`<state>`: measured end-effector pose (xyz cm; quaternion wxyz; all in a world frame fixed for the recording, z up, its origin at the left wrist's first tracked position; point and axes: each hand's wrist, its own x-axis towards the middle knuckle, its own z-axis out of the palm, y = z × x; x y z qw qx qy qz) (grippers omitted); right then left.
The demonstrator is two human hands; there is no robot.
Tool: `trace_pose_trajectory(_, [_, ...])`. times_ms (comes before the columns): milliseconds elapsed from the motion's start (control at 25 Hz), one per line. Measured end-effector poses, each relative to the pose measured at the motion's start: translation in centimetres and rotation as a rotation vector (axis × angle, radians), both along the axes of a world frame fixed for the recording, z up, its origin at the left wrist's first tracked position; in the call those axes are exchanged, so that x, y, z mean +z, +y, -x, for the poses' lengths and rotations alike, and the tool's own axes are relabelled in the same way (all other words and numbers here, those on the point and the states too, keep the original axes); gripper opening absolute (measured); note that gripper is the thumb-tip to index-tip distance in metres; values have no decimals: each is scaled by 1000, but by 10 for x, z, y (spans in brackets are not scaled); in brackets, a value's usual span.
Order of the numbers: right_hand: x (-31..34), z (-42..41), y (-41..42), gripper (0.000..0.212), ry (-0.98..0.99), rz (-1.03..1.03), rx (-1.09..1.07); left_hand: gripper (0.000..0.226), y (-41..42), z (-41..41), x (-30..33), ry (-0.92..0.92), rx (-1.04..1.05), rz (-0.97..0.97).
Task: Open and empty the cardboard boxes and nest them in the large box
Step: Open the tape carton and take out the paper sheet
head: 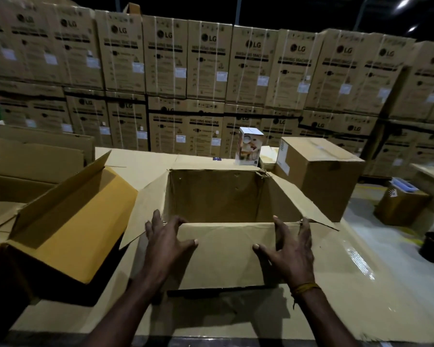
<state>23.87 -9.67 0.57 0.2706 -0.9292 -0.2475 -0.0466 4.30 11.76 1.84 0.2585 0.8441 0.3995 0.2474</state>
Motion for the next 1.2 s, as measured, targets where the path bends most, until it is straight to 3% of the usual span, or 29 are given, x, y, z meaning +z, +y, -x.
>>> trace_pose_trajectory(120, [6,-10,-5,91,4,-2,0,52,-1,-3,-2,-38,-9,-86])
trace_pose_trajectory(360, [0,-22,-8,76,-6,-241,53,68,-3,-4,4,152,-54,-155])
trace_pose_trajectory(640, [-16,-3,7,78,-134,-229,20,53,-7,-4,-8,-19,6,-235])
trace_pose_trajectory(840, [-17,19,23,76,-176,-208,-25,57,7,8,-12,31,-9,-293])
trace_pose_trajectory(1200, [-11,110,67,65,-325,-329,-213,41,71,52,-10,-233,-111,-180])
